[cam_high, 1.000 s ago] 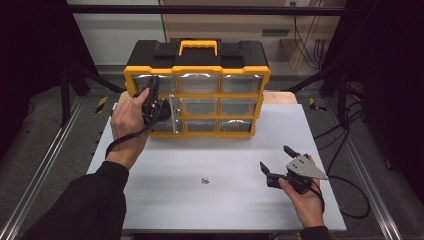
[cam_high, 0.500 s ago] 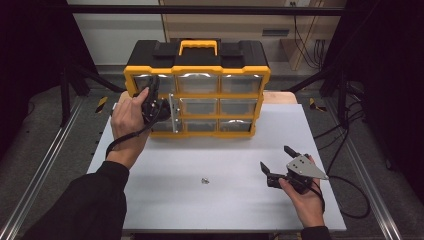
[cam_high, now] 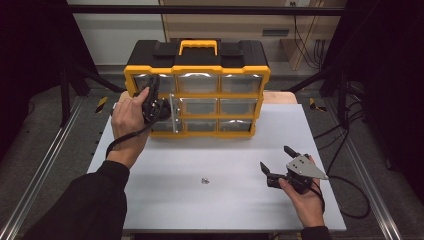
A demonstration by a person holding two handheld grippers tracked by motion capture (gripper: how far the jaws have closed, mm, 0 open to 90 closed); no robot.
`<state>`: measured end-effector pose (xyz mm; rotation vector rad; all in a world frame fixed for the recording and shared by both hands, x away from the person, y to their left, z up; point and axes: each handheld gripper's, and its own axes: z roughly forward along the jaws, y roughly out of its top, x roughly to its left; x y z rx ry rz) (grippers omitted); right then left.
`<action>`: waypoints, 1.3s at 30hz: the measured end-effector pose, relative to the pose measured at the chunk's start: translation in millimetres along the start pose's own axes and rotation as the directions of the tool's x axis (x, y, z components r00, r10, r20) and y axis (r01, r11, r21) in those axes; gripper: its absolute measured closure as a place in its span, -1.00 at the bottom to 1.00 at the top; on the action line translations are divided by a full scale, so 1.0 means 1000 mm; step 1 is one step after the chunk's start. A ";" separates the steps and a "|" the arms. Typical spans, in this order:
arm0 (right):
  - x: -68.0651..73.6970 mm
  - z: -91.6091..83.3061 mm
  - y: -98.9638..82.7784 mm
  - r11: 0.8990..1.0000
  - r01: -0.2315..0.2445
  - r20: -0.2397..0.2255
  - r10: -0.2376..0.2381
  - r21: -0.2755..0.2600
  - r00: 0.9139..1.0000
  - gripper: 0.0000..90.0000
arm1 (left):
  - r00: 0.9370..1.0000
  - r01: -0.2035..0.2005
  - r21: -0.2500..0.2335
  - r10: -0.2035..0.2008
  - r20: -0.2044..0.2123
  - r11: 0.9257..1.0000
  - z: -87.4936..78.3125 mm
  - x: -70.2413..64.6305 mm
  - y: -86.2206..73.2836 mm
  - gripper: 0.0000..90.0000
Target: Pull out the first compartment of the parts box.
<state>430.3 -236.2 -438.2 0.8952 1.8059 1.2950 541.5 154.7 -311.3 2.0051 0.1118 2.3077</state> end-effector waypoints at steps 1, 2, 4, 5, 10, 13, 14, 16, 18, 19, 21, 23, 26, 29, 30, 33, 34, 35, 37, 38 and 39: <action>0.000 0.000 0.000 1.000 0.000 0.000 0.000 0.000 1.000 -0.86 | 1.000 0.002 -0.001 -0.002 0.001 1.000 0.000 0.000 0.000 0.79; 0.000 0.000 0.000 1.000 0.000 -0.001 0.000 0.000 1.000 -0.86 | 1.000 0.007 -0.003 -0.007 0.001 1.000 -0.001 0.000 0.000 0.80; 0.000 0.000 0.000 1.000 -0.001 -0.002 0.001 0.001 1.000 -0.86 | 1.000 0.009 -0.004 -0.009 0.004 1.000 -0.001 0.000 0.000 0.82; 0.000 0.000 0.000 1.000 0.002 -0.002 -0.002 0.001 1.000 -0.86 | 1.000 0.012 -0.005 -0.012 0.005 1.000 -0.001 0.000 0.000 0.82; 0.000 0.000 0.000 1.000 -0.002 0.001 0.002 0.001 1.000 -0.86 | 1.000 0.010 -0.007 -0.010 0.007 1.000 -0.003 0.001 -0.001 0.82; 0.000 0.000 0.000 1.000 -0.001 0.001 0.001 0.002 1.000 -0.86 | 1.000 0.013 -0.015 -0.013 0.002 1.000 -0.005 0.000 -0.001 0.82; 0.000 0.000 0.000 1.000 -0.001 0.001 0.001 0.002 1.000 -0.86 | 1.000 0.007 -0.008 -0.007 0.005 1.000 -0.006 0.001 0.000 0.82; 0.000 0.000 0.000 1.000 -0.001 0.000 0.001 0.002 1.000 -0.86 | 1.000 0.009 -0.014 -0.009 0.000 1.000 -0.007 0.000 -0.001 0.82; 0.000 0.000 0.000 1.000 -0.001 0.001 0.001 0.002 1.000 -0.86 | 1.000 0.007 -0.013 -0.007 0.001 1.000 -0.008 0.001 -0.001 0.82; 0.000 0.000 0.000 1.000 -0.001 0.001 0.001 0.002 1.000 -0.86 | 1.000 0.014 -0.017 -0.014 0.000 1.000 -0.009 0.000 -0.001 0.82; 0.000 0.000 0.000 1.000 -0.001 0.001 0.001 0.002 1.000 -0.86 | 1.000 0.014 -0.022 -0.015 -0.004 1.000 -0.011 0.000 -0.001 0.82; 0.000 0.000 0.000 1.000 -0.001 0.001 0.001 0.002 1.000 -0.86 | 1.000 0.016 -0.024 -0.016 -0.004 1.000 -0.013 0.001 -0.002 0.82; 0.000 0.000 0.000 1.000 0.000 0.001 0.000 0.002 1.000 -0.86 | 1.000 0.023 -0.027 -0.023 -0.006 0.999 -0.018 0.001 -0.002 0.81; 0.000 0.000 0.000 1.000 0.002 0.001 -0.002 0.000 1.000 -0.86 | 1.000 0.026 -0.032 -0.026 -0.009 0.999 -0.022 0.002 -0.003 0.81; 0.000 0.000 0.000 1.000 0.002 0.002 -0.002 0.000 1.000 -0.86 | 1.000 0.028 -0.030 -0.028 -0.006 0.999 -0.023 0.002 -0.003 0.81; 0.000 0.000 0.000 1.000 0.002 0.002 -0.002 -0.001 1.000 -0.86 | 1.000 0.028 -0.029 -0.028 -0.003 0.999 -0.028 0.004 -0.003 0.81; 0.000 0.000 0.000 1.000 0.002 0.002 -0.002 -0.001 1.000 -0.86 | 1.000 0.023 -0.034 -0.023 -0.009 0.999 -0.029 0.004 -0.004 0.81; 0.000 0.000 0.000 1.000 0.002 0.003 -0.002 -0.001 1.000 -0.86 | 1.000 0.026 -0.042 -0.026 -0.010 0.999 -0.030 0.003 -0.004 0.81; 0.000 0.000 0.000 1.000 0.002 0.003 -0.002 -0.001 1.000 -0.86 | 1.000 0.018 -0.038 -0.018 -0.010 0.999 -0.033 0.004 -0.004 0.81; 0.000 0.000 0.000 1.000 0.002 0.002 -0.002 -0.001 1.000 -0.86 | 1.000 0.019 -0.038 -0.019 -0.009 0.999 -0.035 0.004 -0.005 0.81; 0.000 0.000 0.000 1.000 0.002 0.002 -0.002 -0.001 1.000 -0.86 | 1.000 0.025 -0.042 -0.026 -0.007 0.999 -0.036 0.004 -0.004 0.81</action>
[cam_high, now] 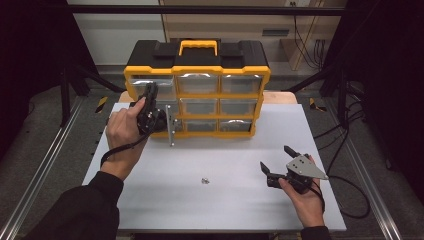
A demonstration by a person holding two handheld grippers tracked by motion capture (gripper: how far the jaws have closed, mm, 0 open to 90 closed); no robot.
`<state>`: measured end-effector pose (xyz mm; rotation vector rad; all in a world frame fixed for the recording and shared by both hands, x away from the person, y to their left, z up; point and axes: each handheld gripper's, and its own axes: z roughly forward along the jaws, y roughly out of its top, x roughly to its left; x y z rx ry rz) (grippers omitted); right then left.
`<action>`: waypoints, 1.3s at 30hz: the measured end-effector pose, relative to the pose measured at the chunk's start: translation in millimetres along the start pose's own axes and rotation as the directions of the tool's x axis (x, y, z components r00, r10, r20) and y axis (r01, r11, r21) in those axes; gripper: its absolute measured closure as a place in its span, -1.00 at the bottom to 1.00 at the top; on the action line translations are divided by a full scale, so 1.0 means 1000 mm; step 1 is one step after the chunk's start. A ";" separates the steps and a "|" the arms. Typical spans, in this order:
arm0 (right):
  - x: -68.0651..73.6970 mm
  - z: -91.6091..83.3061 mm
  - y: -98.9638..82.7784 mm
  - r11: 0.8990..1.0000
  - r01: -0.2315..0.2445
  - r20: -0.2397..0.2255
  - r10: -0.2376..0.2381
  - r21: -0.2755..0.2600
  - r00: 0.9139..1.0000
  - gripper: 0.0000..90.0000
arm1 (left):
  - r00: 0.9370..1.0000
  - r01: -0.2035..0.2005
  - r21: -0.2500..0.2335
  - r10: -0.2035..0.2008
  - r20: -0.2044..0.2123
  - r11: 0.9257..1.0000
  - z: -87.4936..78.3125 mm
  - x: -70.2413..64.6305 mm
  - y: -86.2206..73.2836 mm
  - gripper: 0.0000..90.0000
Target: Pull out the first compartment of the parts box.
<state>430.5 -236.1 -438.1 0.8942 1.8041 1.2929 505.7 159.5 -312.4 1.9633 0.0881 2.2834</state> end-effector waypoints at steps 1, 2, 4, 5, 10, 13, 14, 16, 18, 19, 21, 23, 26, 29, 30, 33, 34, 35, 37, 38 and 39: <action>0.000 0.000 0.000 1.000 -0.001 0.000 0.001 0.000 1.000 -0.86 | 1.000 0.001 -0.002 -0.001 -0.002 1.000 -0.001 0.000 0.000 0.81; 0.000 0.000 0.000 1.000 -0.001 0.000 0.001 0.000 1.000 -0.86 | 1.000 0.002 -0.003 -0.002 -0.003 1.000 -0.003 0.000 0.000 0.81; 0.000 0.000 0.000 1.000 0.000 0.000 0.000 0.000 1.000 -0.86 | 1.000 0.010 -0.007 -0.010 0.000 1.000 -0.005 0.000 0.000 0.81; 0.000 0.000 0.000 1.000 0.000 0.000 0.000 0.001 1.000 -0.86 | 1.000 0.011 -0.005 -0.011 -0.001 1.000 -0.006 0.001 0.000 0.81; 0.001 0.000 0.000 1.000 0.000 0.000 0.000 0.000 1.000 -0.86 | 1.000 0.015 -0.009 -0.015 -0.003 1.000 -0.012 0.001 0.000 0.80; 0.001 0.000 0.000 1.000 0.000 -0.001 0.000 0.001 1.000 -0.86 | 1.000 0.015 -0.014 -0.015 -0.011 1.000 -0.015 0.001 0.000 0.80; 0.001 0.000 0.000 1.000 0.001 0.000 -0.001 0.001 1.000 -0.86 | 1.000 0.015 -0.012 -0.016 -0.010 1.000 -0.016 0.000 0.000 0.81; 0.001 0.000 0.000 1.000 0.000 0.000 0.000 0.001 1.000 -0.86 | 1.000 0.013 -0.015 -0.013 -0.014 1.000 -0.018 0.001 0.000 0.81; 0.001 0.000 0.000 1.000 0.000 0.000 0.000 0.000 1.000 -0.86 | 1.000 0.020 -0.016 -0.020 -0.013 1.000 -0.020 0.000 -0.001 0.80; 0.001 0.000 0.000 1.000 0.000 0.000 0.000 0.001 1.000 -0.86 | 1.000 0.017 -0.014 -0.017 -0.013 1.000 -0.021 0.001 0.000 0.81; 0.001 0.000 0.000 1.000 0.000 0.000 0.000 0.001 1.000 -0.86 | 1.000 0.012 -0.010 -0.012 -0.015 1.000 -0.024 0.001 -0.001 0.81; 0.001 0.000 0.000 1.000 0.000 -0.001 0.000 0.000 1.000 -0.86 | 1.000 0.020 -0.018 -0.020 -0.019 1.000 -0.026 0.001 -0.001 0.80; 0.001 0.000 0.000 1.000 0.001 0.000 -0.001 0.000 1.000 -0.86 | 1.000 0.013 -0.022 -0.014 -0.026 1.000 -0.029 0.001 -0.002 0.81; 0.001 0.000 0.001 1.000 0.002 0.000 -0.002 0.000 1.000 -0.86 | 0.999 0.017 -0.024 -0.018 -0.027 1.000 -0.032 0.001 -0.002 0.80; 0.001 0.000 0.001 1.000 0.002 0.000 -0.002 0.001 1.000 -0.86 | 0.999 0.017 -0.024 -0.017 -0.027 1.000 -0.033 0.001 -0.002 0.80; 0.001 0.000 0.001 1.000 0.003 0.000 -0.003 0.001 1.000 -0.86 | 0.999 0.020 -0.020 -0.021 -0.027 1.000 -0.036 0.001 -0.001 0.80; 0.001 0.000 0.001 1.000 0.004 0.000 -0.004 0.000 1.000 -0.86 | 0.999 0.021 -0.020 -0.022 -0.028 1.000 -0.037 0.001 -0.001 0.80; 0.001 0.000 0.001 1.000 0.004 0.000 -0.004 0.001 1.000 -0.86 | 0.999 0.023 -0.021 -0.023 -0.027 1.000 -0.037 0.002 -0.001 0.80; 0.001 0.000 0.001 1.000 0.004 0.000 -0.004 0.000 1.000 -0.86 | 0.999 0.022 -0.027 -0.023 -0.035 0.999 -0.039 0.001 -0.001 0.80; 0.001 0.000 0.001 1.000 0.003 0.000 -0.003 0.000 1.000 -0.86 | 0.999 0.022 -0.026 -0.023 -0.036 0.999 -0.039 0.001 -0.002 0.80; 0.001 0.000 0.001 1.000 0.004 0.000 -0.004 0.000 1.000 -0.86 | 0.999 0.022 -0.027 -0.023 -0.036 0.999 -0.040 0.001 -0.002 0.80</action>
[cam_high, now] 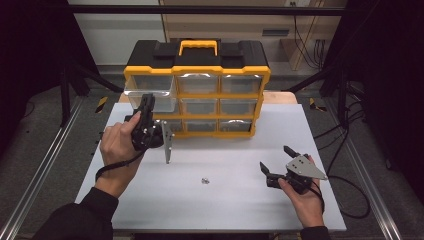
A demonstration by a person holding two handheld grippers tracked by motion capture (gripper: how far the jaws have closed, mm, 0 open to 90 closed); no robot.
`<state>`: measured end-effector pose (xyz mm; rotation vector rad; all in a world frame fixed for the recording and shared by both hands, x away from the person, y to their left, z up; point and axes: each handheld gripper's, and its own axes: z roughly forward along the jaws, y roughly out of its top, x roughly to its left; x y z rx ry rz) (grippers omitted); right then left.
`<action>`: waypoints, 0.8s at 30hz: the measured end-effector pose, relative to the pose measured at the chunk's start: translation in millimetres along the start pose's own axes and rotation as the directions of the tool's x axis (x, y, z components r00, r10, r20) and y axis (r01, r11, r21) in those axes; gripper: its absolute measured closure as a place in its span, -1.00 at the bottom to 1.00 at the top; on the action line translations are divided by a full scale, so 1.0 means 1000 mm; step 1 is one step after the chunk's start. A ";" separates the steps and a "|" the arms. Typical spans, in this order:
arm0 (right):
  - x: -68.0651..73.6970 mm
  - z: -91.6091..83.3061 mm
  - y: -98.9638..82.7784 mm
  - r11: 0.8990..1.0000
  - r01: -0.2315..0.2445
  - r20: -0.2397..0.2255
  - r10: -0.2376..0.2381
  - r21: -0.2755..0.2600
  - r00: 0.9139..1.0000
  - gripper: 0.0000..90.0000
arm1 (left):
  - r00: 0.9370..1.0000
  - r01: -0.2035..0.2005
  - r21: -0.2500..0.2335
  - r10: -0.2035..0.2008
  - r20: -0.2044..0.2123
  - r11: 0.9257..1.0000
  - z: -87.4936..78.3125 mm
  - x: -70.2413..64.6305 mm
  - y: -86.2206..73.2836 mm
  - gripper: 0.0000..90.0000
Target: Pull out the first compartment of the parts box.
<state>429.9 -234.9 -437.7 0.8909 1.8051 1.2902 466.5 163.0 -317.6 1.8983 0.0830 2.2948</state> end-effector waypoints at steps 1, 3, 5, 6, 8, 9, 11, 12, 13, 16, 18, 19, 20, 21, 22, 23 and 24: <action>0.000 0.000 0.000 1.000 0.000 0.000 0.000 0.000 1.000 -0.86 | 1.000 0.001 0.001 -0.001 0.000 1.000 -0.001 0.000 0.000 0.80; 0.000 0.000 0.000 1.000 0.000 0.000 0.000 0.000 1.000 -0.86 | 1.000 0.007 0.000 -0.007 -0.001 1.000 -0.002 0.000 0.000 0.80; 0.000 0.000 0.000 1.000 0.001 -0.001 -0.001 0.001 1.000 -0.86 | 1.000 0.014 0.004 -0.014 0.002 1.000 -0.003 0.000 0.001 0.79; 0.000 0.000 0.000 1.000 0.001 -0.001 -0.001 0.001 1.000 -0.86 | 1.000 0.014 0.005 -0.014 0.003 1.000 -0.004 0.000 0.001 0.79; 0.000 0.000 0.000 1.000 0.001 -0.001 -0.001 0.001 1.000 -0.86 | 1.000 0.016 0.006 -0.016 0.004 1.000 -0.004 -0.001 0.001 0.79; 0.000 0.000 0.000 1.000 0.001 -0.001 -0.001 0.001 1.000 -0.86 | 1.000 0.017 0.006 -0.017 0.005 1.000 -0.004 0.000 0.001 0.79; 0.000 0.000 0.000 1.000 0.001 -0.001 -0.001 0.001 1.000 -0.86 | 1.000 0.019 0.007 -0.019 0.006 1.000 -0.005 0.000 0.001 0.79; 0.000 0.000 0.000 1.000 0.001 -0.001 -0.001 0.001 1.000 -0.86 | 1.000 0.020 0.007 -0.020 0.007 1.000 -0.005 0.000 0.001 0.79; 0.000 0.000 0.000 1.000 0.001 -0.001 -0.001 0.001 1.000 -0.86 | 1.000 0.022 0.007 -0.022 0.006 1.000 -0.006 0.000 0.002 0.78; 0.000 0.000 0.000 1.000 0.001 -0.001 -0.001 0.002 1.000 -0.86 | 1.000 0.025 0.010 -0.026 0.009 1.000 -0.006 0.000 0.002 0.78; 0.000 0.000 0.000 1.000 0.002 -0.002 -0.002 0.002 1.000 -0.86 | 1.000 0.022 0.007 -0.022 0.008 1.000 -0.006 0.001 0.002 0.78; 0.000 0.000 0.000 1.000 0.002 -0.002 -0.002 0.001 1.000 -0.86 | 1.000 0.021 0.008 -0.021 0.009 1.000 -0.006 0.001 0.003 0.78; 0.000 0.000 0.000 1.000 0.002 -0.002 -0.002 0.001 1.000 -0.86 | 1.000 0.026 0.013 -0.026 0.016 1.000 -0.006 0.001 0.003 0.78; 0.000 0.000 0.000 1.000 0.001 -0.001 -0.001 0.002 1.000 -0.86 | 1.000 0.027 0.014 -0.027 0.016 1.000 -0.006 0.001 0.004 0.78; 0.000 0.000 0.000 1.000 0.002 -0.001 -0.002 0.002 1.000 -0.86 | 1.000 0.025 0.014 -0.026 0.017 1.000 -0.006 0.001 0.004 0.78; 0.000 0.000 0.000 1.000 0.002 -0.001 -0.002 0.002 1.000 -0.86 | 1.000 0.024 0.015 -0.024 0.017 1.000 -0.006 0.001 0.004 0.78; 0.000 0.000 0.000 1.000 0.002 -0.001 -0.002 0.002 1.000 -0.86 | 1.000 0.024 0.014 -0.025 0.017 1.000 -0.007 0.001 0.004 0.78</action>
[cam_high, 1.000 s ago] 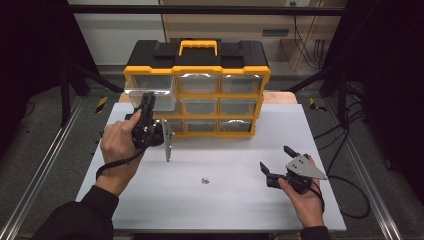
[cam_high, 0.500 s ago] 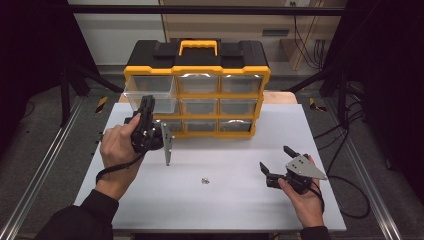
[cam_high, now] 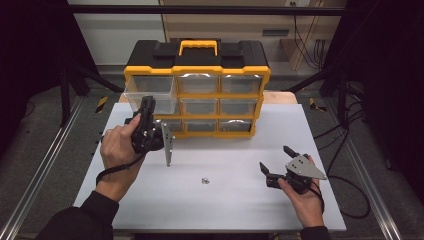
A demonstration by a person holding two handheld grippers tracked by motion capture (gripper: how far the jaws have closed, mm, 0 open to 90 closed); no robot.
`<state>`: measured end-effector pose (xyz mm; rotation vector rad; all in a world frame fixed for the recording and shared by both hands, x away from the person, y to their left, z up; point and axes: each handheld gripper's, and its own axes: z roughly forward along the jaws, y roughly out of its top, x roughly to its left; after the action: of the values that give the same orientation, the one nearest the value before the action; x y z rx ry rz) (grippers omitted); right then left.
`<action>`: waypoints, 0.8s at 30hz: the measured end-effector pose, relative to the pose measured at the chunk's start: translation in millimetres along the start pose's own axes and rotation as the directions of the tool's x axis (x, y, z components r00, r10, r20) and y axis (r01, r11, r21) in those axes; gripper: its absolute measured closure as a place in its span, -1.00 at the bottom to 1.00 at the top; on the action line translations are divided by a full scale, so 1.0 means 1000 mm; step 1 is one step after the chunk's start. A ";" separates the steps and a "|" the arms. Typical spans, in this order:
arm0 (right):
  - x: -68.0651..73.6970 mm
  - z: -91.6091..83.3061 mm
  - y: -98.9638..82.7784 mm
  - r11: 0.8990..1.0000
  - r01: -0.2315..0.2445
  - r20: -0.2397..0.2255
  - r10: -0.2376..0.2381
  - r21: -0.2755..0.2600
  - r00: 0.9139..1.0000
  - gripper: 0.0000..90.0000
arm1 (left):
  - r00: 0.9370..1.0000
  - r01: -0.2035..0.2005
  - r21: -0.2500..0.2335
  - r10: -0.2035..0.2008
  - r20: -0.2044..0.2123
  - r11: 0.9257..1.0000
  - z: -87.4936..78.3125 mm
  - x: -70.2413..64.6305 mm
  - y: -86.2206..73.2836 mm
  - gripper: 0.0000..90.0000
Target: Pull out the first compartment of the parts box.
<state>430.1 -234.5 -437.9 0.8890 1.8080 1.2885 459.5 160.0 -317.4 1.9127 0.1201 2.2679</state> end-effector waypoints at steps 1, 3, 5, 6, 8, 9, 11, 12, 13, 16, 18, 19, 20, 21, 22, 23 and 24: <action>0.000 0.000 0.000 1.000 0.000 0.000 0.000 0.000 1.000 -0.86 | 1.000 0.001 0.000 -0.001 0.001 1.000 0.000 0.000 0.000 0.77; 0.000 0.000 0.000 1.000 -0.001 0.000 0.001 0.000 1.000 -0.86 | 1.000 -0.002 0.001 0.002 0.000 1.000 -0.001 -0.001 0.000 0.78; 0.000 0.000 0.000 1.000 0.000 0.000 0.000 0.000 1.000 -0.86 | 1.000 0.003 0.000 -0.003 0.002 1.000 -0.001 -0.001 0.000 0.77; 0.000 0.000 0.000 1.000 -0.001 0.000 0.001 0.001 1.000 -0.86 | 1.000 0.002 -0.001 -0.002 0.001 1.000 -0.002 -0.001 0.000 0.77; 0.000 0.000 0.000 1.000 0.000 0.000 0.000 0.001 1.000 -0.86 | 1.000 0.003 -0.002 -0.003 0.001 1.000 -0.003 -0.002 0.000 0.77; 0.000 0.000 0.000 1.000 -0.001 0.000 0.001 0.001 1.000 -0.86 | 1.000 0.005 -0.003 -0.005 0.000 1.000 -0.003 -0.002 0.000 0.77; 0.000 0.000 0.000 1.000 0.000 0.000 0.000 0.002 1.000 -0.86 | 1.000 0.011 -0.003 -0.011 0.000 1.000 -0.003 -0.001 0.000 0.77; 0.000 0.000 0.000 1.000 -0.001 0.000 0.001 0.002 1.000 -0.86 | 1.000 0.011 -0.002 -0.011 0.000 1.000 -0.004 -0.001 0.000 0.77; 0.000 0.000 0.000 1.000 -0.001 0.000 0.001 0.002 1.000 -0.86 | 1.000 0.010 -0.002 -0.010 0.000 1.000 -0.004 -0.001 0.000 0.77; 0.000 0.000 0.000 1.000 0.001 0.000 -0.001 0.002 1.000 -0.86 | 1.000 0.017 -0.004 -0.017 -0.001 1.000 -0.005 0.000 0.001 0.76; 0.001 0.000 0.000 1.000 0.000 -0.001 0.000 0.003 1.000 -0.86 | 1.000 0.024 -0.005 -0.024 -0.001 1.000 -0.005 0.001 0.001 0.76; 0.001 0.000 0.000 1.000 -0.001 -0.002 0.001 0.003 1.000 -0.86 | 1.000 0.023 -0.004 -0.023 -0.002 1.000 -0.006 0.001 0.001 0.76; 0.001 0.000 0.000 1.000 0.000 -0.002 0.000 0.003 1.000 -0.86 | 1.000 0.019 -0.009 -0.019 -0.005 1.000 -0.006 0.001 0.001 0.76; 0.001 0.000 0.000 1.000 -0.002 -0.003 0.002 0.004 1.000 -0.86 | 1.000 0.018 -0.008 -0.018 -0.006 1.000 -0.006 0.001 0.001 0.76; 0.001 0.000 0.000 1.000 -0.003 -0.003 0.003 0.004 1.000 -0.86 | 1.000 0.018 -0.008 -0.018 -0.007 1.000 -0.007 0.001 0.002 0.76; 0.001 0.000 0.000 1.000 -0.002 -0.003 0.002 0.003 1.000 -0.86 | 1.000 0.019 -0.009 -0.019 -0.006 1.000 -0.007 0.001 0.001 0.76; 0.001 0.000 0.000 1.000 -0.002 -0.003 0.002 0.004 1.000 -0.86 | 1.000 0.021 -0.010 -0.021 -0.006 1.000 -0.007 0.001 0.001 0.76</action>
<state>429.9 -233.8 -438.1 0.8921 1.8132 1.2882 451.9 159.5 -317.2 1.8906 0.1286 2.2569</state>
